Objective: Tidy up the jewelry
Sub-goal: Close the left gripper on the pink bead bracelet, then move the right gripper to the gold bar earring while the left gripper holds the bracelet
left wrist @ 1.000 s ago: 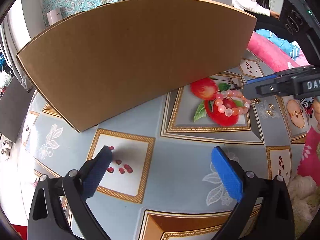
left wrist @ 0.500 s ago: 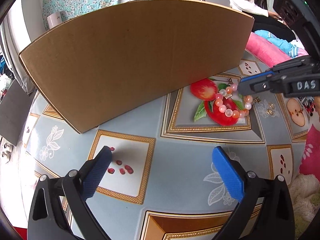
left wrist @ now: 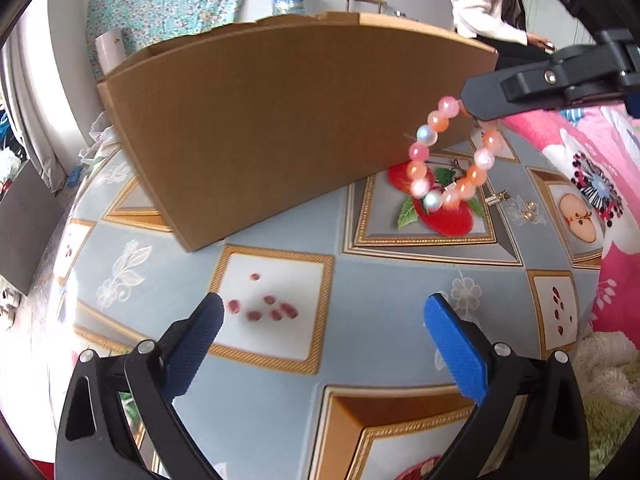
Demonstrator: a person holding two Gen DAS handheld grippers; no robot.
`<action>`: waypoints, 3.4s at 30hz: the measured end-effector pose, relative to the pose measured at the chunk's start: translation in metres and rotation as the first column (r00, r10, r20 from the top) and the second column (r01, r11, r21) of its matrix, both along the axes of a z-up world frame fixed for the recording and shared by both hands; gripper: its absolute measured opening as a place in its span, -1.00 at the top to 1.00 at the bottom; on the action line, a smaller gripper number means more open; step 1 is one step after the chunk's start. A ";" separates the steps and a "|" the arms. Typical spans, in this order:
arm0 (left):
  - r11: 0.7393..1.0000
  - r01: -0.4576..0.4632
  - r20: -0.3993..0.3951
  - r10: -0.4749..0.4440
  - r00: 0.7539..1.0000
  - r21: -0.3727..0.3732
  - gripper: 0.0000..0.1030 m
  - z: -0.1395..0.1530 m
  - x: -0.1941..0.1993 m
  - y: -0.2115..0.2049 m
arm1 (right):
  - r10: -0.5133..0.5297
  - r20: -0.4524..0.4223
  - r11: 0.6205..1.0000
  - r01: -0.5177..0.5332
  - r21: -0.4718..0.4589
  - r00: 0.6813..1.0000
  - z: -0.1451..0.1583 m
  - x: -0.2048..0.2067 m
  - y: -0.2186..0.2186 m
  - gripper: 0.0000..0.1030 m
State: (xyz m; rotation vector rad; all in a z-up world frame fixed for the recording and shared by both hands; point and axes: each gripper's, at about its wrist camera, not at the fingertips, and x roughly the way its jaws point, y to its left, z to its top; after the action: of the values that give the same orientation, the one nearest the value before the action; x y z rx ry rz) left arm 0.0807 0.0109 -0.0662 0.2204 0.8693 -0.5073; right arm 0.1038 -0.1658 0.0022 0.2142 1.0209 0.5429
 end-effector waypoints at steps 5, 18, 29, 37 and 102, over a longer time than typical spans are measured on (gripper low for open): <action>0.999 -0.020 -0.018 0.019 1.000 -0.038 -0.92 0.003 -0.008 0.013 | -0.020 -0.103 0.999 0.015 -0.043 0.994 -0.031 0.007 0.000 0.38; 0.993 -0.024 0.001 0.024 1.000 -0.112 -0.65 0.022 0.018 -0.021 | -0.218 -0.069 0.973 0.211 -0.096 0.974 -0.037 -0.018 -0.064 0.25; 0.999 0.045 -0.069 -0.044 0.997 0.015 0.32 0.006 0.021 -0.054 | -0.241 -0.048 0.970 0.240 -0.038 0.969 -0.044 -0.025 -0.083 0.25; 0.997 0.034 -0.027 -0.032 0.999 0.067 0.63 0.004 0.017 -0.064 | -0.294 -0.001 0.954 0.293 -0.056 0.956 -0.039 -0.036 -0.102 0.25; 0.999 -0.002 -0.015 0.002 1.000 0.037 0.80 0.002 0.018 -0.053 | -0.302 0.036 0.933 0.303 -0.192 0.953 -0.050 -0.028 -0.066 -0.23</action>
State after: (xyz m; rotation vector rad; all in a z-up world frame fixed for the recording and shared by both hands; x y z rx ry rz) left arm 0.0991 -0.0417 -0.0639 0.2493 0.8942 -0.4920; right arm 0.0762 -0.2321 -0.0476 0.1904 1.0058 0.1604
